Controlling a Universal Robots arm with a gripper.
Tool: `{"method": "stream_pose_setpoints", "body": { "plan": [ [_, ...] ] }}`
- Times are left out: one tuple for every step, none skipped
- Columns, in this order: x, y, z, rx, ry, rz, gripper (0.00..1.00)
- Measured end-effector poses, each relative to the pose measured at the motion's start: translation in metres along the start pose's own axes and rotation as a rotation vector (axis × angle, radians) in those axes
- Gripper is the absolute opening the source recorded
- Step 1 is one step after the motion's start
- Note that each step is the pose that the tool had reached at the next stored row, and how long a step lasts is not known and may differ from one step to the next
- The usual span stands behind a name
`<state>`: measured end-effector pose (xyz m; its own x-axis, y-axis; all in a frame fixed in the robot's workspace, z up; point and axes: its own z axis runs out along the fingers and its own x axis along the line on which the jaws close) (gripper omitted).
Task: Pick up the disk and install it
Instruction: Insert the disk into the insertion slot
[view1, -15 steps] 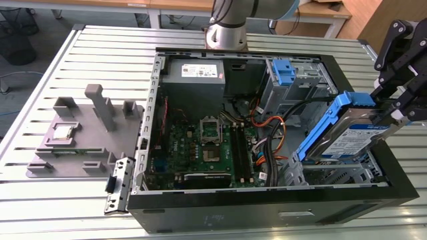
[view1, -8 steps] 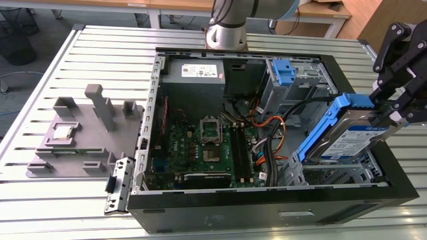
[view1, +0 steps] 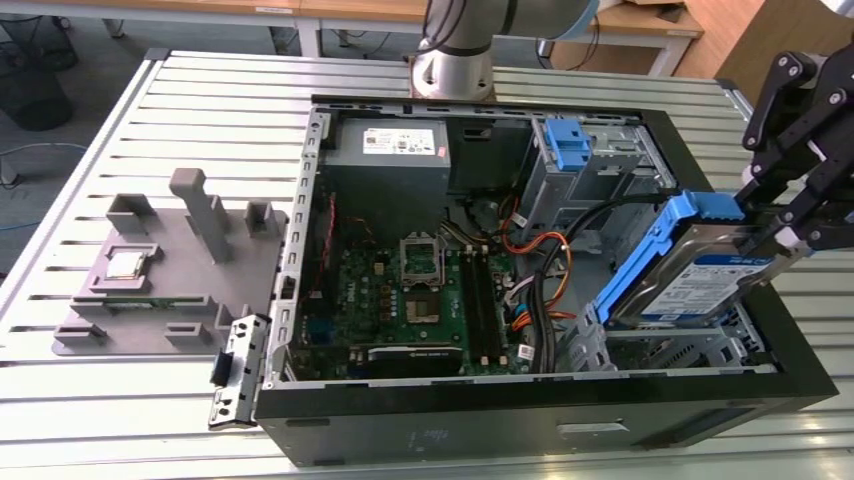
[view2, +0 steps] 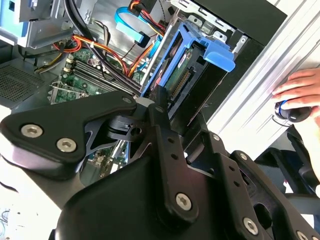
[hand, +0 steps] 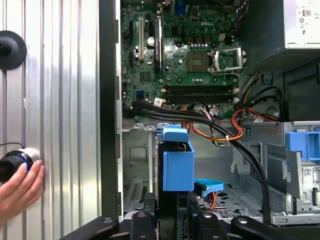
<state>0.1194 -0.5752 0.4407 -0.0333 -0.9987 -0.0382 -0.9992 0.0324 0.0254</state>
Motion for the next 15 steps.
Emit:
{"method": "stream_pose_setpoints", "body": {
  "plan": [
    [0.0000, 0.0000, 0.0004, 0.0000, -0.0002, 0.000, 0.35],
    [0.0000, 0.0000, 0.0012, 0.0000, -0.0001, 0.000, 0.35],
    [0.0001, -0.0001, 0.0022, 0.0000, -0.0001, 0.000, 0.35],
    [0.0001, -0.0001, 0.0035, 0.0000, -0.0002, 0.000, 0.35],
    [0.0002, -0.0001, 0.0048, 0.0000, -0.0001, 0.000, 0.35],
    [0.0002, -0.0002, 0.0062, 0.0000, -0.0001, 0.000, 0.35],
    [0.0003, -0.0002, 0.0076, 0.0000, -0.0001, 0.000, 0.35],
    [0.0004, -0.0002, 0.0092, 0.0000, -0.0002, 0.000, 0.35],
    [0.0004, -0.0003, 0.0108, 0.0000, -0.0001, 0.000, 0.35],
    [0.0005, -0.0003, 0.0124, 0.0000, -0.0001, 0.000, 0.35],
    [0.0005, -0.0004, 0.0142, 0.0000, 0.0000, 0.000, 0.35],
    [0.0006, -0.0004, 0.0160, 0.0000, -0.0001, 0.000, 0.35],
    [0.0007, -0.0005, 0.0178, 0.0000, -0.0001, 0.000, 0.35],
    [0.0007, -0.0005, 0.0196, 0.0000, -0.0001, 0.000, 0.35],
    [0.0008, -0.0005, 0.0214, 0.0000, -0.0001, 0.000, 0.35]
  ]
}}
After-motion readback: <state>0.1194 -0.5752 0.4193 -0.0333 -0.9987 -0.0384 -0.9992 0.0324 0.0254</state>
